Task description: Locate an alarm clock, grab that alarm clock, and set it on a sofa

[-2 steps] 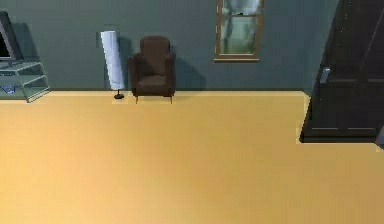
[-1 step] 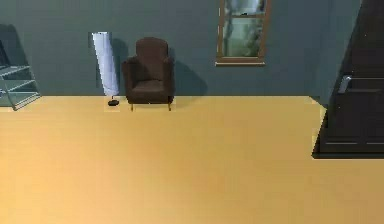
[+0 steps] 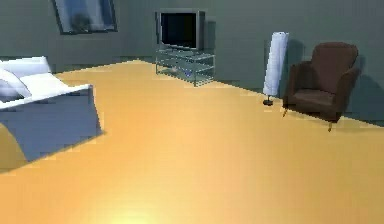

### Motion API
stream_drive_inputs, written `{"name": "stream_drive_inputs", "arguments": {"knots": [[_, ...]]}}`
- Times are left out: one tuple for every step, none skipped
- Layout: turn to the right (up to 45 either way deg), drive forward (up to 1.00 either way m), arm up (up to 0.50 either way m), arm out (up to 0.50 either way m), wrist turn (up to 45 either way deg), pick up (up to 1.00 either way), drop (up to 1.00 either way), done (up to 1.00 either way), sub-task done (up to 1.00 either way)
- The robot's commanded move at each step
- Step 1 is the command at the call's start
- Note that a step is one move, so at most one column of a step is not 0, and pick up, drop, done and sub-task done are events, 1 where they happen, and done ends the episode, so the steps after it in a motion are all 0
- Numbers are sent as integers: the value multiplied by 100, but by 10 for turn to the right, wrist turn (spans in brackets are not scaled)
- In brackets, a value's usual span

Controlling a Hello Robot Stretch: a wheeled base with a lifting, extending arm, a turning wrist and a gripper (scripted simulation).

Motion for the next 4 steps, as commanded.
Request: {"name": "stream_drive_inputs", "arguments": {"knots": [[-390,0,0,0,0,0,0,0,0],[0,10,0,0,0,0,0,0,0],[-450,0,0,0,0,0,0,0,0],[-450,0,0,0,0,0,0,0,0]]}}
